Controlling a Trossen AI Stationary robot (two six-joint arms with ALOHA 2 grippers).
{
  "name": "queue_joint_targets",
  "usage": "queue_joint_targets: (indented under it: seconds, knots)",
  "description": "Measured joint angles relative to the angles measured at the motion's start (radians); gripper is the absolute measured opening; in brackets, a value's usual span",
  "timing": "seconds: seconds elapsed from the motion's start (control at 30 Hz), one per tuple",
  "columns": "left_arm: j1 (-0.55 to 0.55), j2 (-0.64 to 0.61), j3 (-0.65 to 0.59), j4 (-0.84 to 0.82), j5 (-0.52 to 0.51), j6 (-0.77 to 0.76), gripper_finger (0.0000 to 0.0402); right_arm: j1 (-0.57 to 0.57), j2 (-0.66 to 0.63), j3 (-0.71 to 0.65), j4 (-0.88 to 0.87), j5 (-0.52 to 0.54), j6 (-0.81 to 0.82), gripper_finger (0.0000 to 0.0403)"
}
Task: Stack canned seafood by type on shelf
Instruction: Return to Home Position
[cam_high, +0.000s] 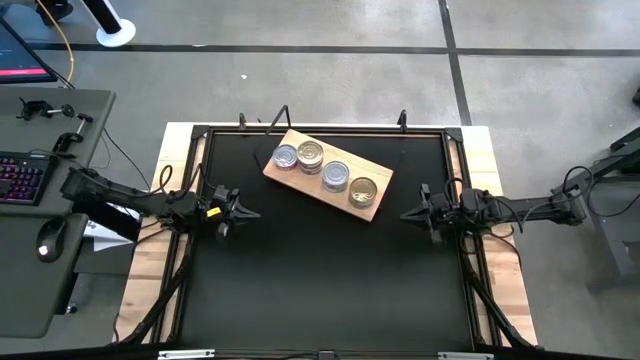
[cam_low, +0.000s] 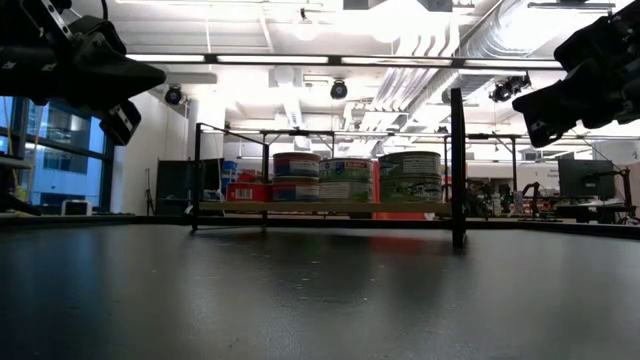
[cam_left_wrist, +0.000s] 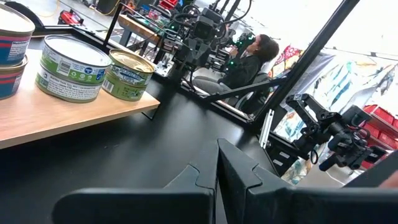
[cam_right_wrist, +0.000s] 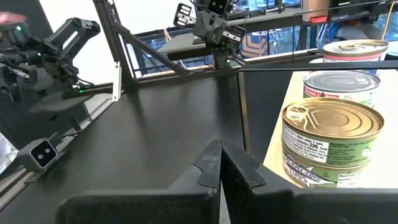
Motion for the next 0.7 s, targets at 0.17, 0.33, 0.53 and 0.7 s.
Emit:
queue_joint_targets:
  seconds: [0.17, 0.33, 0.53, 0.7]
  knots:
    - [0.0, 0.0, 0.0, 0.0, 0.0, 0.0, 0.0, 0.0, 0.0, 0.0, 0.0, 0.0, 0.0, 0.0]
    - [0.0, 0.0, 0.0, 0.0, 0.0, 0.0, 0.0, 0.0, 0.0, 0.0, 0.0, 0.0, 0.0, 0.0]
    - [0.0, 0.0, 0.0, 0.0, 0.0, 0.0, 0.0, 0.0, 0.0, 0.0, 0.0, 0.0, 0.0, 0.0]
    - [0.0, -0.015, 0.0, -0.017, 0.0, 0.0, 0.0, 0.0, 0.0, 0.0, 0.0, 0.0, 0.0, 0.0]
